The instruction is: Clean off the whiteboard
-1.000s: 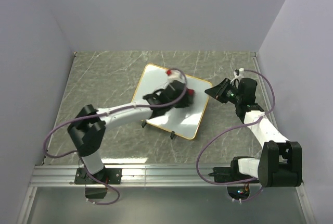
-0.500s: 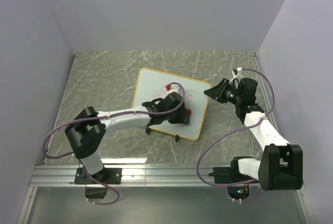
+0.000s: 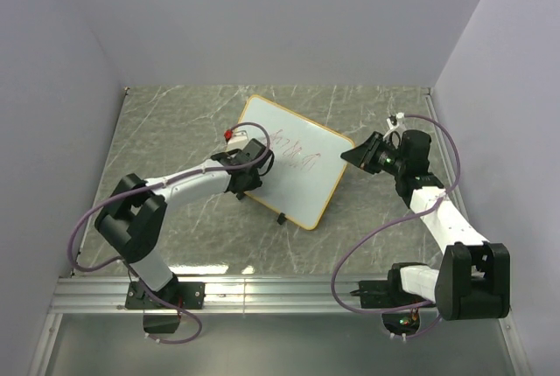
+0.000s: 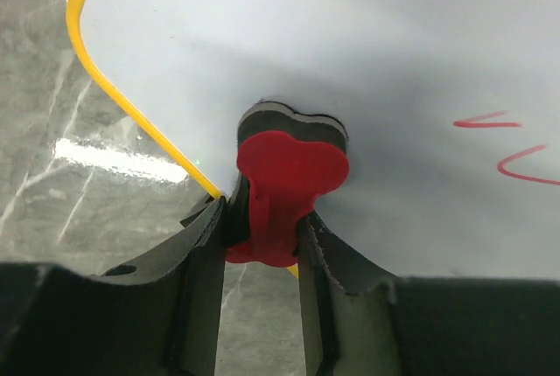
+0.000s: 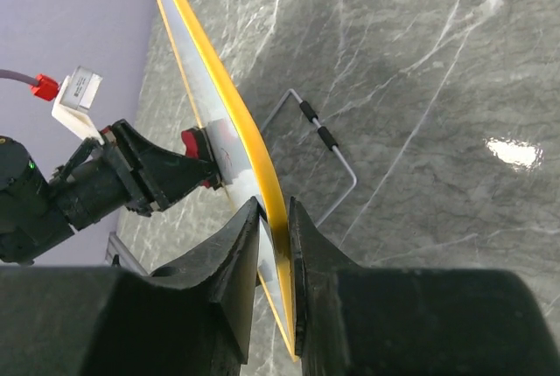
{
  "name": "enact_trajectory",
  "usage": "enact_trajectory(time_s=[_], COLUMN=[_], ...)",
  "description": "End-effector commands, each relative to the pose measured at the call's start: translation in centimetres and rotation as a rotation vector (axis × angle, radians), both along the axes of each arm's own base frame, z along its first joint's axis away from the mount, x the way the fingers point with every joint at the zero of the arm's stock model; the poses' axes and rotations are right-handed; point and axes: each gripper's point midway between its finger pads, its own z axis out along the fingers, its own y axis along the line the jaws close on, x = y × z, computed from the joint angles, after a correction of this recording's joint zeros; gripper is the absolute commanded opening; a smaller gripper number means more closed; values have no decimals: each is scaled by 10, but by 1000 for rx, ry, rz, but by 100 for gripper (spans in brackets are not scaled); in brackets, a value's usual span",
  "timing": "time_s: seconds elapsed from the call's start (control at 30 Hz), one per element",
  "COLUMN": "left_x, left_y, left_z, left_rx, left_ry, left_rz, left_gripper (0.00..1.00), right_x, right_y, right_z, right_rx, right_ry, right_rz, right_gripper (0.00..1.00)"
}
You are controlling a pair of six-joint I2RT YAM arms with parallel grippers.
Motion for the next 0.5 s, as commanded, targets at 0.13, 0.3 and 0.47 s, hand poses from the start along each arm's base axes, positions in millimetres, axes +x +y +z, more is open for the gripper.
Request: enact_trajectory(time_s=[0.13, 0.3, 0.47], left_x=[15, 1, -14], left_y=[-83, -145, -188], left_z=[36, 52, 58], left_rx=[-80, -137, -207], left_ry=[-99, -113, -104], left_rz=[-200, -313, -367], left_gripper=[0, 0, 0], right_x=[7, 8, 6], right_y=[1, 2, 4], right_z=[18, 19, 17], right_rx=[-20, -23, -26], right_ry=[-48, -52, -53], right_rz=[-4, -2, 5], right_gripper=[0, 0, 0])
